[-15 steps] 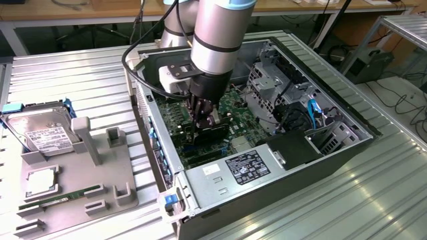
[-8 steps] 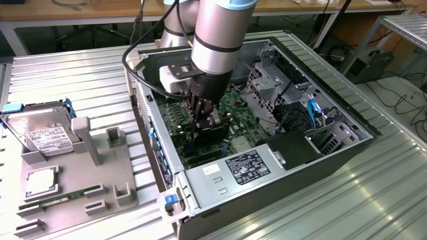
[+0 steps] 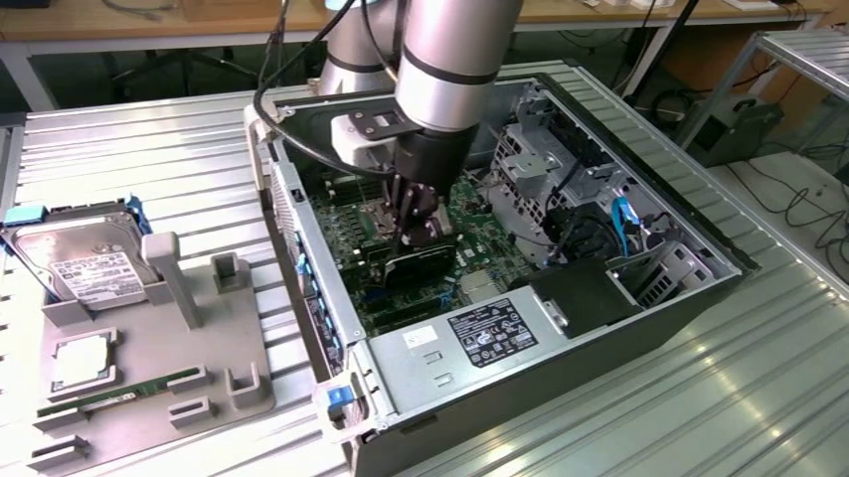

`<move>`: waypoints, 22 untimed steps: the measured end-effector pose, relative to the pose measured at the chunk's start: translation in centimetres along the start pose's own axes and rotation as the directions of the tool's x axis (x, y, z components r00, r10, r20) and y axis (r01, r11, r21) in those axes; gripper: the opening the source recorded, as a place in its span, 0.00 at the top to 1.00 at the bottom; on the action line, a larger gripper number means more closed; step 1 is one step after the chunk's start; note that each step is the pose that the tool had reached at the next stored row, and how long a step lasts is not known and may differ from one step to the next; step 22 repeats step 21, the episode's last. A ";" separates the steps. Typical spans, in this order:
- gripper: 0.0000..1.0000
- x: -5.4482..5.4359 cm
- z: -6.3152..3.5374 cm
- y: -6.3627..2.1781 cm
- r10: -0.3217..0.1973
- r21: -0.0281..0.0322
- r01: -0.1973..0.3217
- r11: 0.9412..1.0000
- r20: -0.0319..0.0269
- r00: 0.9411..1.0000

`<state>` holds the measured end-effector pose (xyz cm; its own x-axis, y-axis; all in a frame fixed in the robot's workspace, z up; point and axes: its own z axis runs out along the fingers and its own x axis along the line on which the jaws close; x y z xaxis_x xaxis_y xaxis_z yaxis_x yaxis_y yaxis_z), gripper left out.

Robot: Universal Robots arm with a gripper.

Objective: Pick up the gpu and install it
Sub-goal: 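Press down on the gpu until it lock into place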

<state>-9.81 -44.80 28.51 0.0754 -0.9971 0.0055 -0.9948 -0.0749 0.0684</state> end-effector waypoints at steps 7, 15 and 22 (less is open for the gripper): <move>0.89 0.1 -0.50 -2.18 0.000 -0.008 0.000 1.000 0.001 1.000; 0.89 0.2 -1.50 -2.29 0.000 -0.008 0.000 1.000 0.001 1.000; 0.89 0.2 -1.51 -2.29 0.000 -0.008 0.000 1.000 0.001 1.000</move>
